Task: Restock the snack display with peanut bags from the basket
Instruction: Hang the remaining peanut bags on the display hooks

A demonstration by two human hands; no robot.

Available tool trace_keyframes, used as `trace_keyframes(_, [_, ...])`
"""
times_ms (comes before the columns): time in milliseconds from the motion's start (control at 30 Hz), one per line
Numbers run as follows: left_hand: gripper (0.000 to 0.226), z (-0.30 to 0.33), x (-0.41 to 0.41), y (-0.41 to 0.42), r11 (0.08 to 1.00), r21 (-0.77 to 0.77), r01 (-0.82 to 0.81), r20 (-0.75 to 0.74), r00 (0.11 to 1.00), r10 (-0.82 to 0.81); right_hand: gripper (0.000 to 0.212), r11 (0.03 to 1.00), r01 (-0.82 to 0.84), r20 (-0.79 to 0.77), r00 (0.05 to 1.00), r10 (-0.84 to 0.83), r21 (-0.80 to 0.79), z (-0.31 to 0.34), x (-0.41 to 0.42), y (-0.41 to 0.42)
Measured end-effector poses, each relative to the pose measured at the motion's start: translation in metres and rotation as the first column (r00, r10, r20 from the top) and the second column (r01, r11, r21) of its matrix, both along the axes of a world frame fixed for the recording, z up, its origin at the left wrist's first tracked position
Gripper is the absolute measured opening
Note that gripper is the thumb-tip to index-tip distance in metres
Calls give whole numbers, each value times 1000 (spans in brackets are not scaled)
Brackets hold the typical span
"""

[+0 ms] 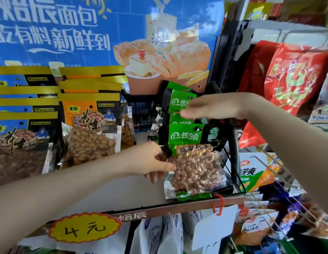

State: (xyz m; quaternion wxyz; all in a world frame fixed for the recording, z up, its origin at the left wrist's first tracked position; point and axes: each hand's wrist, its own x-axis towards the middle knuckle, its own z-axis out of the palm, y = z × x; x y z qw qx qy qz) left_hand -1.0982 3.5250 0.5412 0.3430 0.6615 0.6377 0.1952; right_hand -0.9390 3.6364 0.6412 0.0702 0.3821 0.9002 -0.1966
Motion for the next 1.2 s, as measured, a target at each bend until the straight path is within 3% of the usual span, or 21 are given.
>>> trace_keyframes(67, [57,3,-1,4,975,104,-196,125,975,182,78,995,77,-266,962,-59,60,-3,-14,17])
trace_keyframes(100, [64,7,-2,7,940,176,-292,197,946,256,67,984,100,-316,948,-51,144,-5,-20,29])
trace_keyframes(200, [49,11,-9,25,863,300,-408,390,878,279,49,917,123,-291,957,-8,378,-10,-37,59])
trace_keyframes(300, [48,13,-17,38,880,251,-404,532,817,223,39,856,181,-359,933,5,485,-15,-46,74])
trace_keyframes(400, [33,3,-24,53,901,151,-406,529,803,274,29,817,251,-401,916,-26,519,-21,-49,80])
trace_keyframes(533, [74,-12,-15,77,890,-39,-454,558,729,396,19,803,178,-295,955,-2,569,-16,-45,88])
trace_keyframes(667, [70,-25,-11,81,886,-118,-448,692,603,397,26,859,108,-322,944,69,500,-18,-40,90])
trace_keyframes(767, [57,-35,-26,77,859,-12,-511,560,709,429,34,882,116,-374,925,72,457,-24,-43,89])
trace_keyframes(833, [56,-40,-35,75,876,66,-477,431,806,407,31,894,115,-378,923,65,433,-21,-47,89])
trace_keyframes(900, [42,-40,-35,71,888,132,-441,362,855,371,26,889,92,-332,941,71,449,-18,-49,89])
trace_keyframes(1033, [27,-42,-34,70,886,192,-423,344,874,343,19,827,16,-170,981,97,562,-24,-49,84])
trace_keyframes(1100, [19,-47,-36,69,876,226,-426,344,876,338,20,798,61,-235,967,103,599,-28,-48,80])
trace_keyframes(1200, [24,-53,-40,67,849,261,-460,400,852,339,44,763,66,-333,921,201,643,-29,-47,75])
